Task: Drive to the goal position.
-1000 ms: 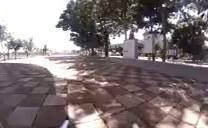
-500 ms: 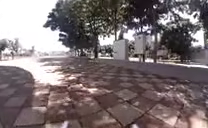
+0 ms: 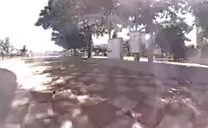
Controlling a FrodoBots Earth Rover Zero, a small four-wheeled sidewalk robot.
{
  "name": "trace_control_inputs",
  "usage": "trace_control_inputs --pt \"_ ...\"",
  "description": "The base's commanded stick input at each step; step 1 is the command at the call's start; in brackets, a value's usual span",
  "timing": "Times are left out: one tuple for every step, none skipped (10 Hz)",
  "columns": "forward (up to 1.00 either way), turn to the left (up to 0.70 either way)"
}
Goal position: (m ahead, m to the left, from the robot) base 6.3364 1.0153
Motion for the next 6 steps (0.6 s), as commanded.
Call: trace_control_inputs --pt "0.70 0.35" --pt "0.70 0.35" --pt "0.70 0.35" --pt "0.70 0.35" --pt "0.70 0.35" --pt "0.70 0.00"
